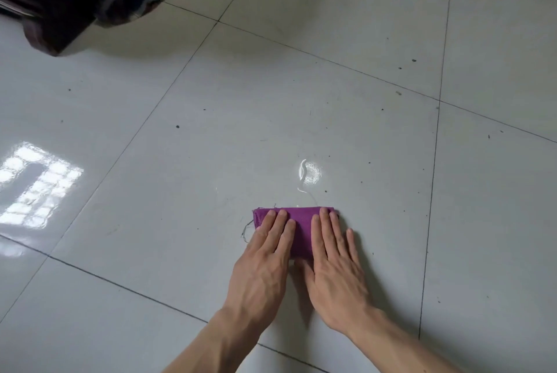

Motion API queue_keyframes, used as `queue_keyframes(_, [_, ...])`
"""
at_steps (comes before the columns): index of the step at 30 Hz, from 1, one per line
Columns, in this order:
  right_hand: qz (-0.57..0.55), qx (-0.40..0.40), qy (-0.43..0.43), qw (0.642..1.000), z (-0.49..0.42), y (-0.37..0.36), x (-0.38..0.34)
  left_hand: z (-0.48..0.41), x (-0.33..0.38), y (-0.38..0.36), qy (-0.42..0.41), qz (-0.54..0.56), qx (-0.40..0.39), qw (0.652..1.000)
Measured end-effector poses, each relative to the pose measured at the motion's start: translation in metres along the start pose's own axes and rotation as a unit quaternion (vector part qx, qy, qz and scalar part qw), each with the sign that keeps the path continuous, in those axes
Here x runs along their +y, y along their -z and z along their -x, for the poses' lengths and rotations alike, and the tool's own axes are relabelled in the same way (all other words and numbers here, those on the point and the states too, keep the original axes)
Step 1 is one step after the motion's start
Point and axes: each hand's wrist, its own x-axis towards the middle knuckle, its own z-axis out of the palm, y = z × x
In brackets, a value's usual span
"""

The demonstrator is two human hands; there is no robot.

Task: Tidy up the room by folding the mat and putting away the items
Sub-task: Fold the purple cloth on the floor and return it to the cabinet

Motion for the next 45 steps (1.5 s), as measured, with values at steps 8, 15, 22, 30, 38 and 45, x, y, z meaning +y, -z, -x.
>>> queue_keyframes(8, [-0.028,-0.005,-0.019,0.999,-0.026,0.002,0.002,-0.028,-0.007,0.009,-0.019,-0.018,-0.026,0.999])
queue_keyframes(15, [-0.026,-0.057,0.011,0.998,-0.025,0.013,0.008,-0.027,-0.002,0.009,0.025,-0.043,-0.084,0.995])
queue_keyframes(22, [-0.036,-0.167,0.049,0.984,-0.010,0.049,0.014,-0.031,0.022,0.037,0.032,-0.089,-0.185,0.978])
queue_keyframes(30, [-0.078,-0.172,0.041,0.981,0.016,0.036,0.011,-0.023,0.022,0.072,-0.117,-0.225,-0.155,0.955])
queue_keyframes(38, [-0.001,-0.057,0.064,0.996,0.011,0.013,0.017,-0.013,0.033,0.029,-0.045,-0.168,-0.193,0.966])
queue_keyframes(45, [0.037,-0.041,0.064,0.996,-0.041,0.021,0.027,-0.061,0.019,0.037,-0.061,-0.177,-0.160,0.969])
